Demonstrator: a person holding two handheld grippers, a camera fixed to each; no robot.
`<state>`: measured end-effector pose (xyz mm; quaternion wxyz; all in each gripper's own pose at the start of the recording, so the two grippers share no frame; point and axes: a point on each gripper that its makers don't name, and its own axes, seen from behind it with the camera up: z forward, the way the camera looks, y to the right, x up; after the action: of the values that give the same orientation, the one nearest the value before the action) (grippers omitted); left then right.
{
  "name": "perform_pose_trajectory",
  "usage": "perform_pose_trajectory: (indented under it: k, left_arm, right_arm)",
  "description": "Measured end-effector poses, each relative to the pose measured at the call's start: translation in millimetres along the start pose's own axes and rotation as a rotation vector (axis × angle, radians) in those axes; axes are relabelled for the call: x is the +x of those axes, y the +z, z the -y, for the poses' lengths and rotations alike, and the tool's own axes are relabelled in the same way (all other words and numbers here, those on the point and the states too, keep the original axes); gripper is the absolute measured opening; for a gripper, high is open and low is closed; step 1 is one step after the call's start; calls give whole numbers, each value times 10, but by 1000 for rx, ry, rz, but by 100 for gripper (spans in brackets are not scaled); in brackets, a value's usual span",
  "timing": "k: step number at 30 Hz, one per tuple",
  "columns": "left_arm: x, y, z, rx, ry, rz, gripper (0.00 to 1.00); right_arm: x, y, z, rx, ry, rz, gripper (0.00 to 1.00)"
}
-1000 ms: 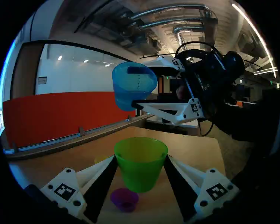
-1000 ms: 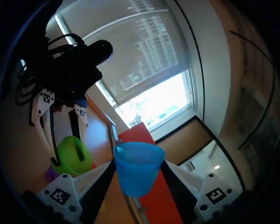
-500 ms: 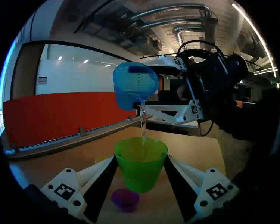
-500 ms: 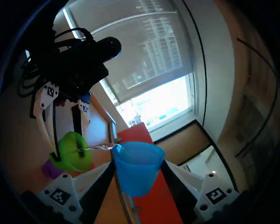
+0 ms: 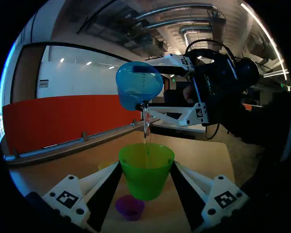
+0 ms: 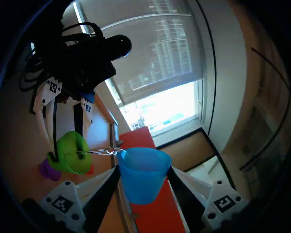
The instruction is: Pour water
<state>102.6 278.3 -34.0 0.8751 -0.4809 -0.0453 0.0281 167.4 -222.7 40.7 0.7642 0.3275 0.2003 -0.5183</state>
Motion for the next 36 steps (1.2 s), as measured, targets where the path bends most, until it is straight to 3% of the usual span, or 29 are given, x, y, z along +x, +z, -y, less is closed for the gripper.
perform_pose_trajectory:
  k: [36]
  left_arm:
    - [-26,-9,-25,-3,4,0,85]
  right_arm:
    - [24,66,-68,-22,-175,17,89]
